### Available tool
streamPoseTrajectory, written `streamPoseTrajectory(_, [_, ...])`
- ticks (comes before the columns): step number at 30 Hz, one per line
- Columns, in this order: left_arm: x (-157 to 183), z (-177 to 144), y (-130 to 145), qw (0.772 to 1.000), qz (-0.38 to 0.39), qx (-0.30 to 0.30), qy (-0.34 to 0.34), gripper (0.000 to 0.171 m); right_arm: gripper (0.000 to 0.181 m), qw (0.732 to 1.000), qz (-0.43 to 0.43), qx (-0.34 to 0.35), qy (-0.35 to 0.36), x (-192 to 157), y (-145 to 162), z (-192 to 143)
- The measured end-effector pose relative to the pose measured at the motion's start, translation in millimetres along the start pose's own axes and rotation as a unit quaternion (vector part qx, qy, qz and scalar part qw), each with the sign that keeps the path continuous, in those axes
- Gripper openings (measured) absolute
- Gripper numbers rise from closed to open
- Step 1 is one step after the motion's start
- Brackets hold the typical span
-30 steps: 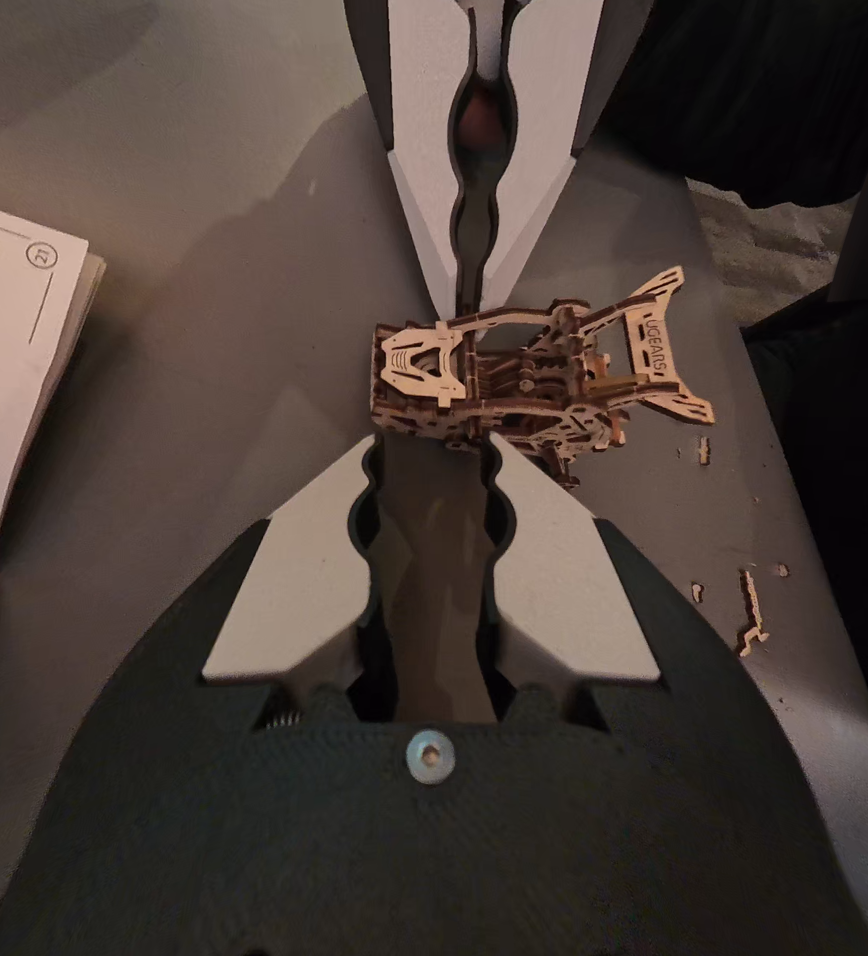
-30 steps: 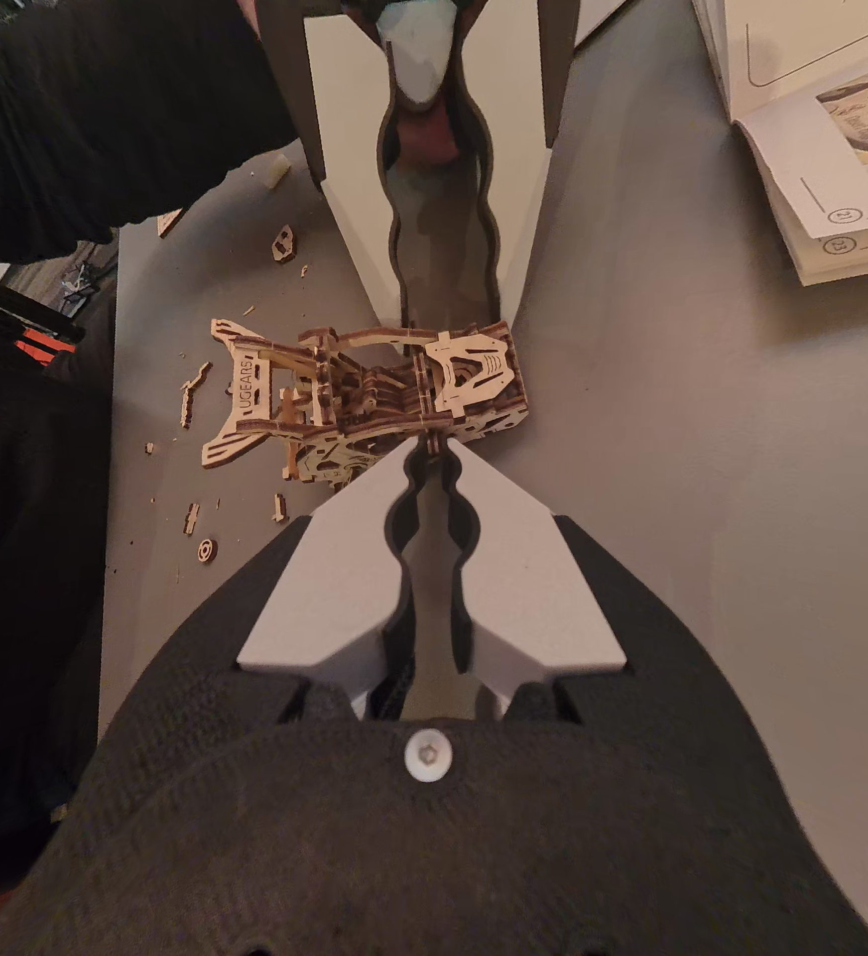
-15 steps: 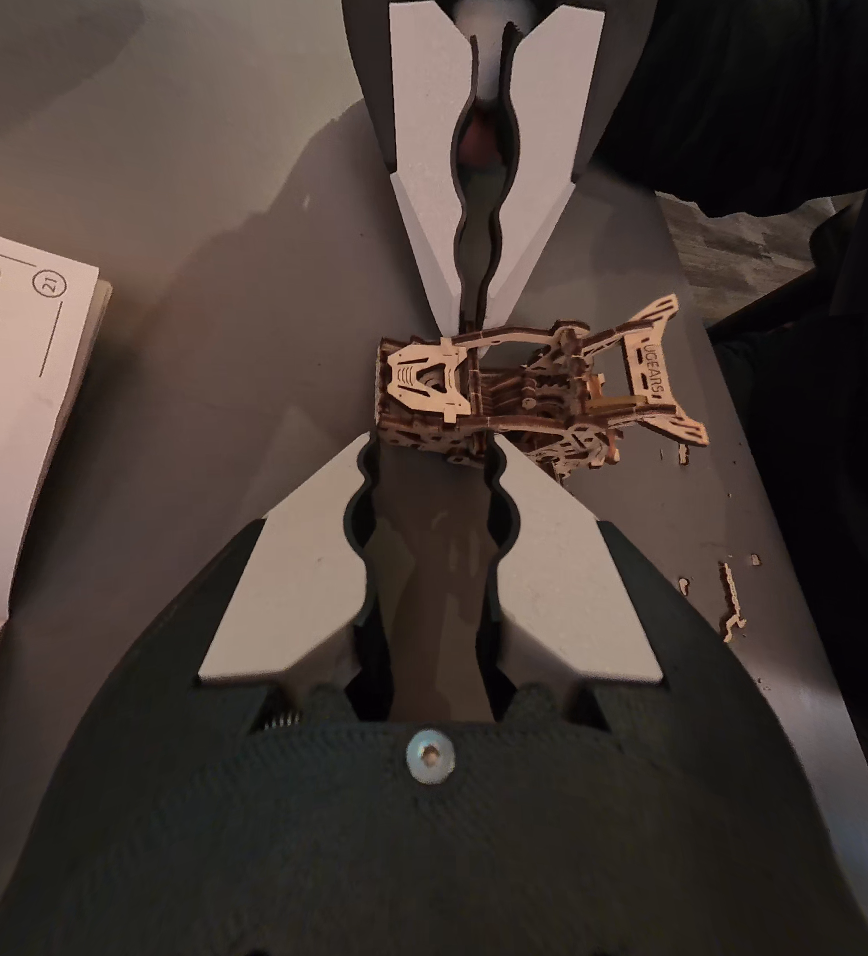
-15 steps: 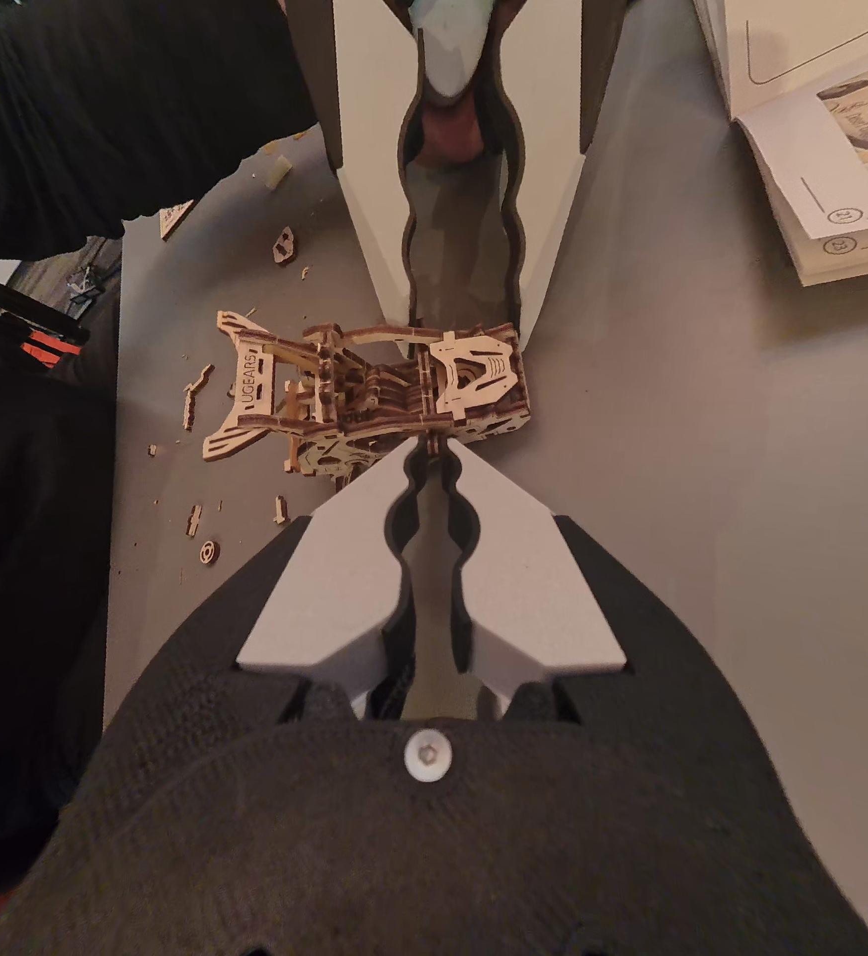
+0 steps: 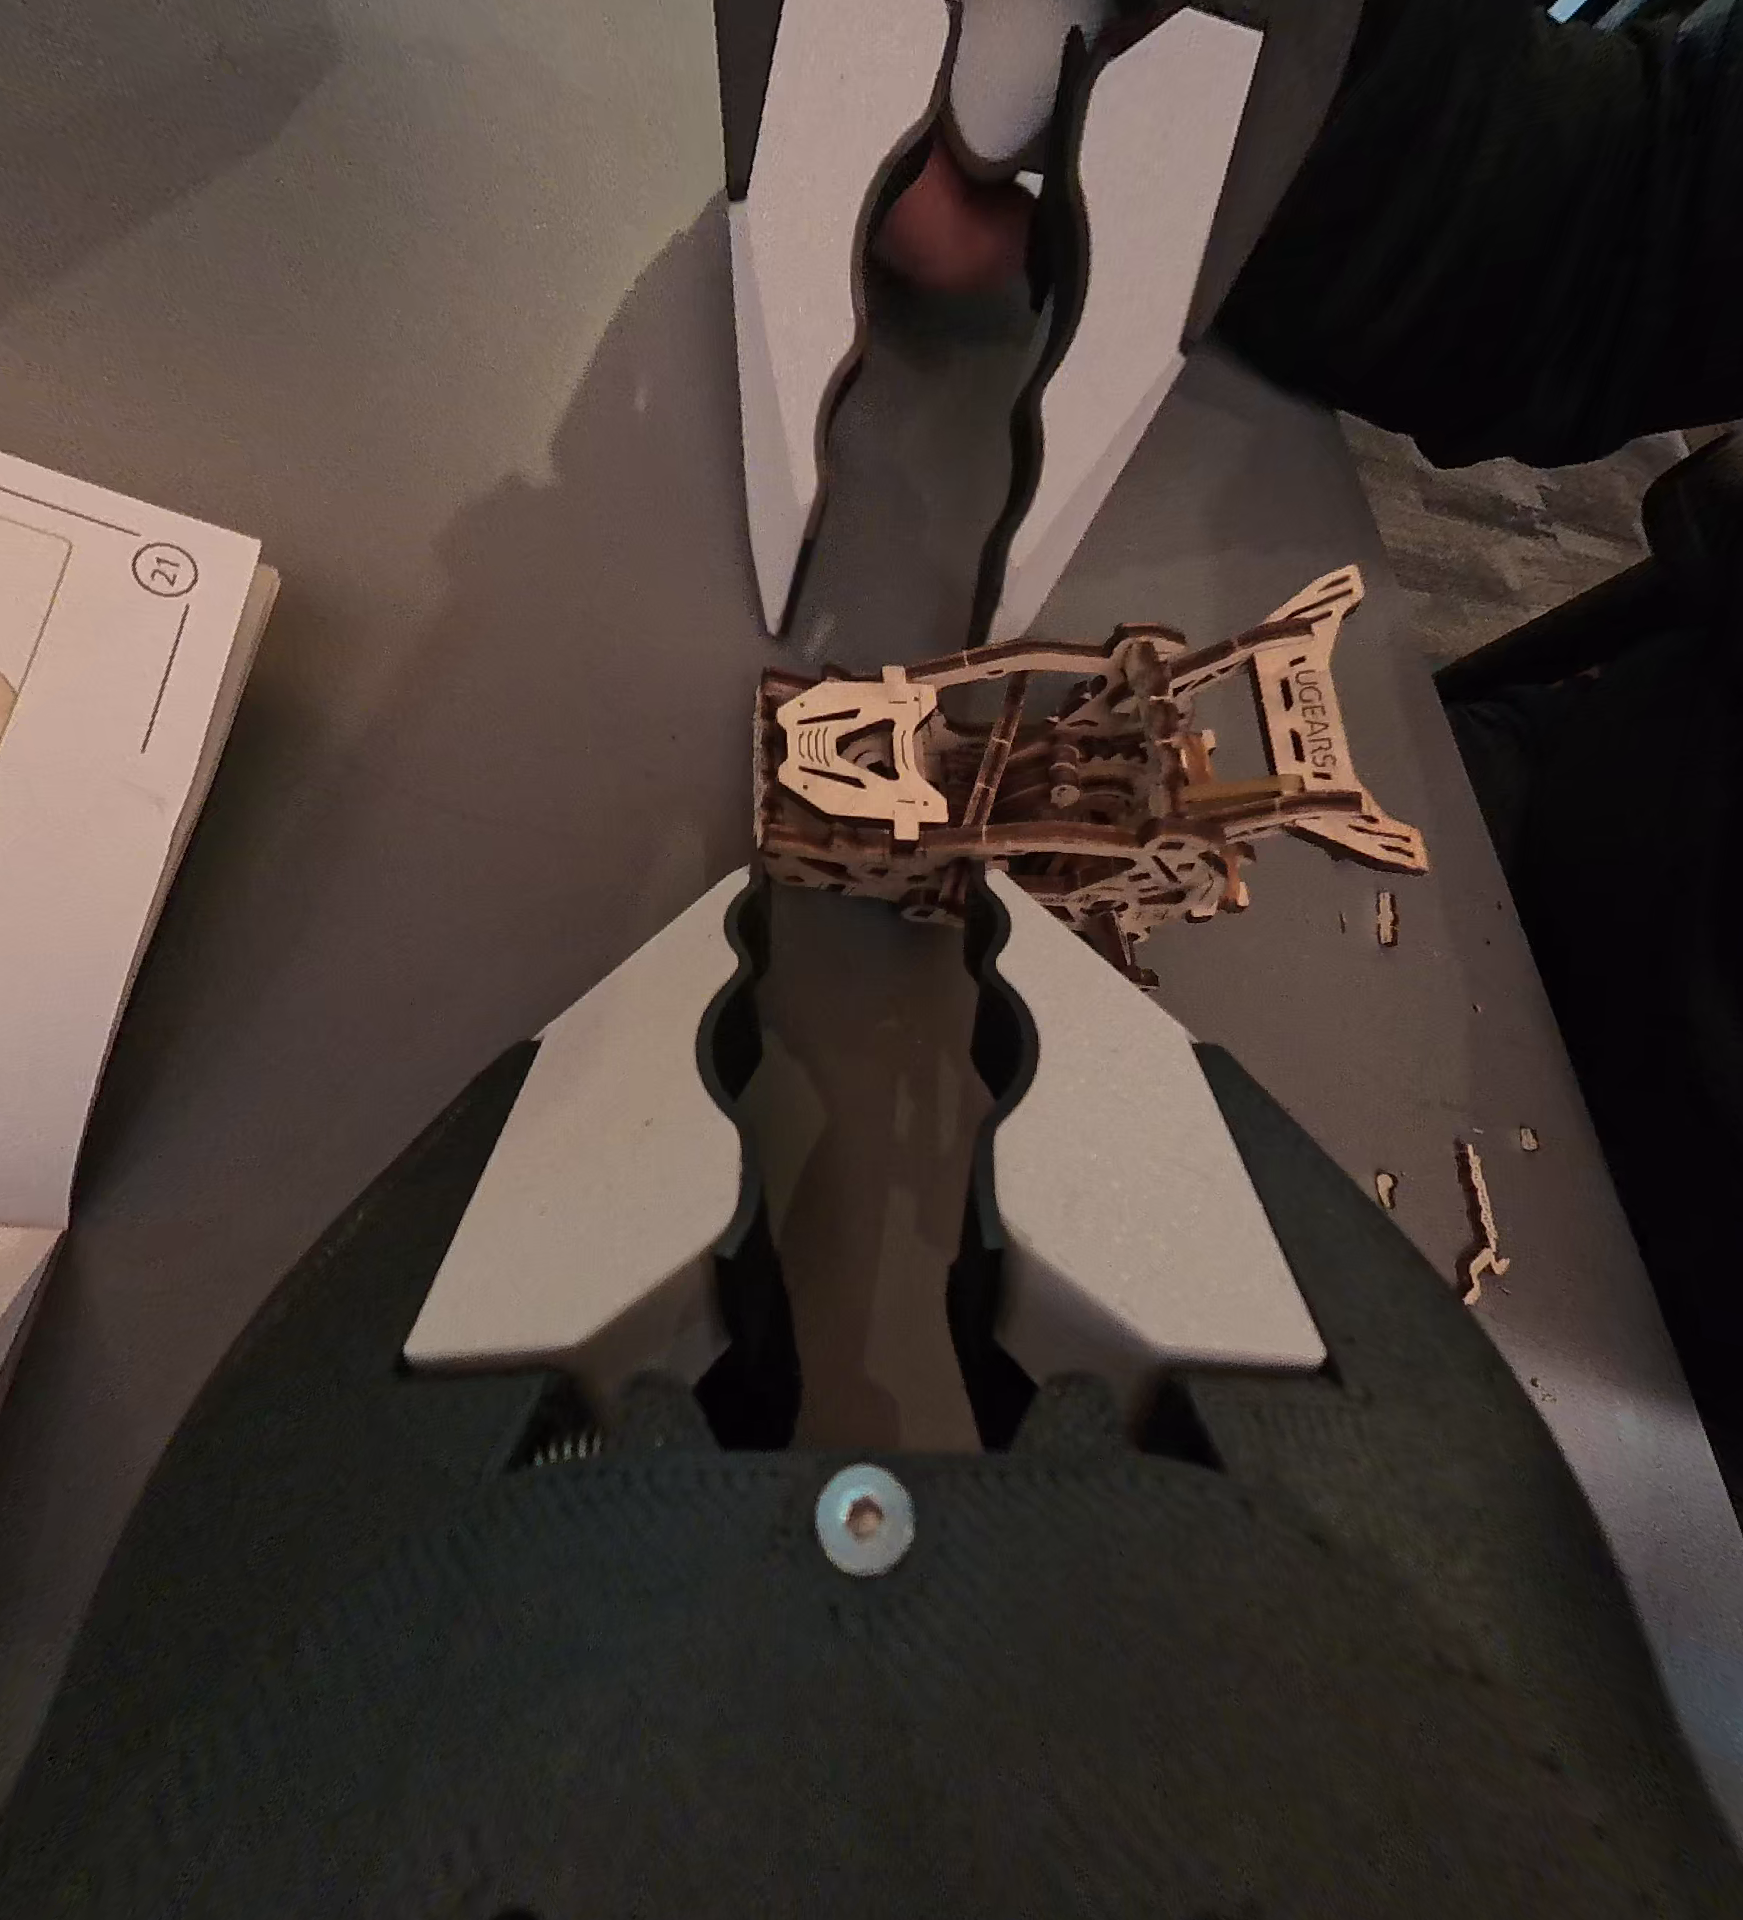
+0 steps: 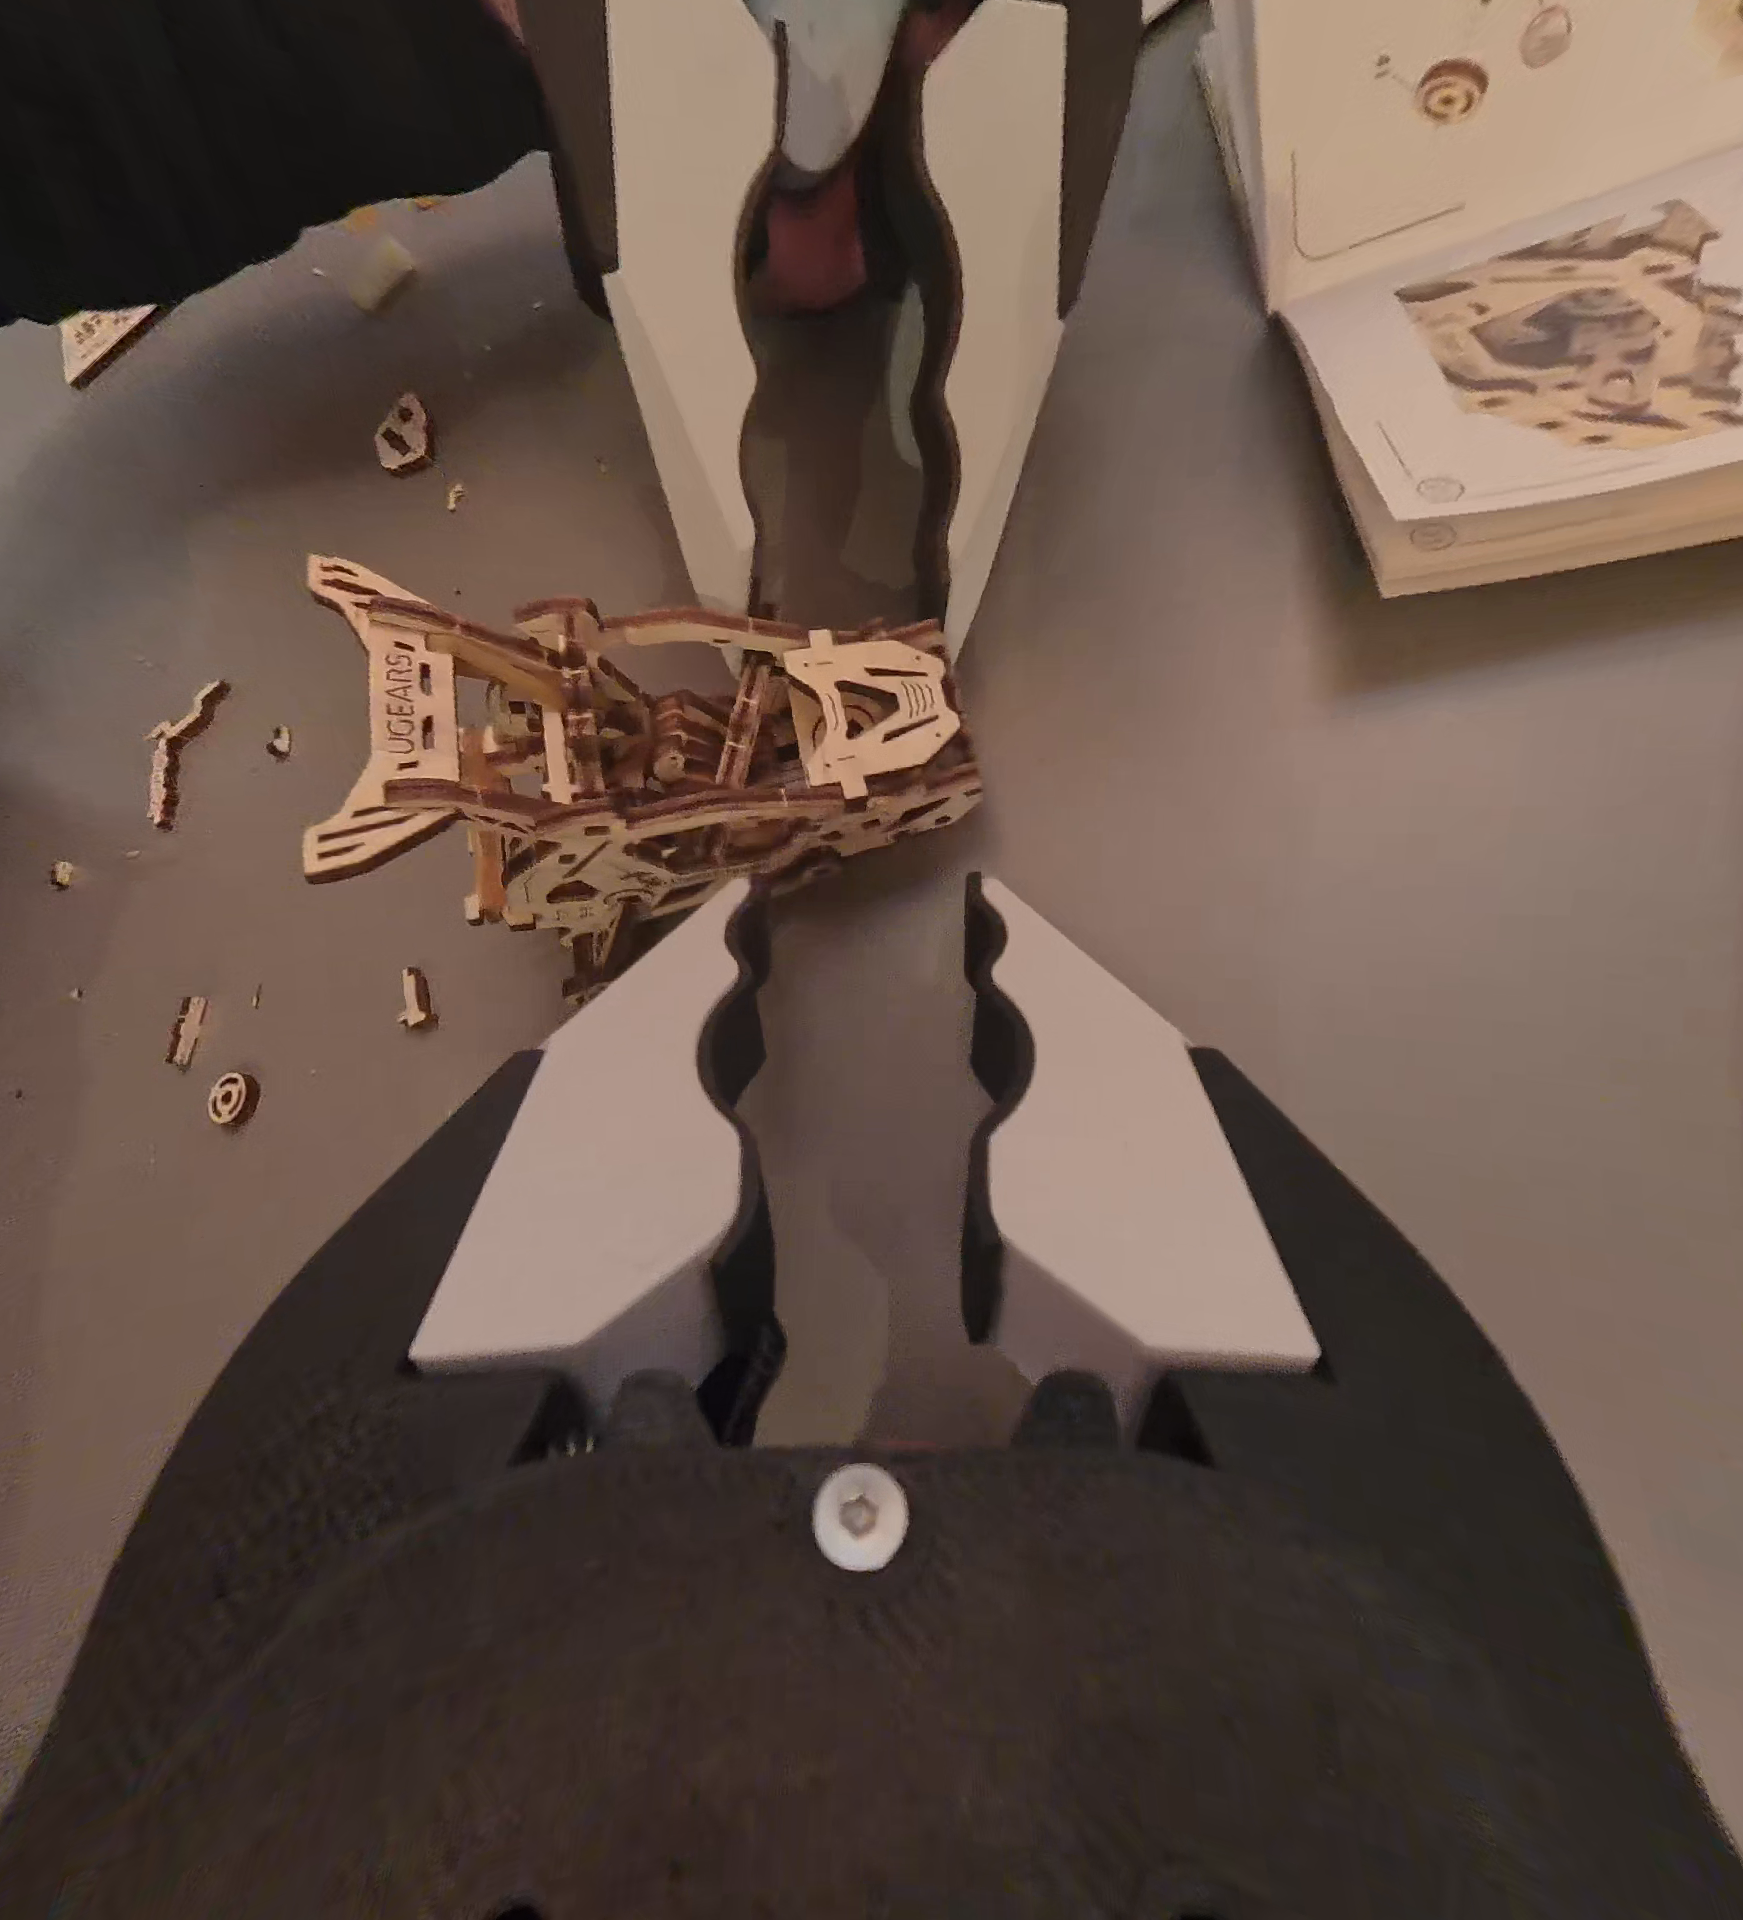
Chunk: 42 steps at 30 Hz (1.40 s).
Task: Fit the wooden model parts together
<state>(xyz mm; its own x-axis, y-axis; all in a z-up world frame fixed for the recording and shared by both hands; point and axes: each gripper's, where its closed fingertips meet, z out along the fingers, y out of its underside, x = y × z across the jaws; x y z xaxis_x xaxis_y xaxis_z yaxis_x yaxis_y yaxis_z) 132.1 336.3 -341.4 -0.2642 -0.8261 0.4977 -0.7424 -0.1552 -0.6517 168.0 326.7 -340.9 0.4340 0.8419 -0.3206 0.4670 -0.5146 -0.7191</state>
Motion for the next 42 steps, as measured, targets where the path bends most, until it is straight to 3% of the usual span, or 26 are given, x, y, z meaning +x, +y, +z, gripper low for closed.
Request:
streamPoseTrajectory(9, [0.1, 0.3, -0.1, 1.0, 0.005, 0.0, -0.007, 0.035, 0.058, 0.999, -0.007, 0.005, -0.045, -9.6, -4.5, 0.2])
streamPoseTrajectory(17, [-0.2, 1.4, -0.9, 1.0, 0.016, -0.012, -0.013, 0.035, 0.042, 0.999, 0.006, 0.007, -0.042, -3.1, -9.5, 3.3])
streamPoseTrajectory(29, [-0.8, 1.1, -1.5, 0.999, 0.026, -0.023, -0.013, 0.035, 0.039, 0.995, -0.084, -0.019, -0.058, 0.3, -9.5, 7.4])
streamPoseTrajectory(42, [-0.2, 1.5, -1.7, 0.999, 0.036, -0.008, -0.008, 0.037, 0.04, 0.994, -0.094, -0.018, -0.058, -1.0, -9.2, 7.3])
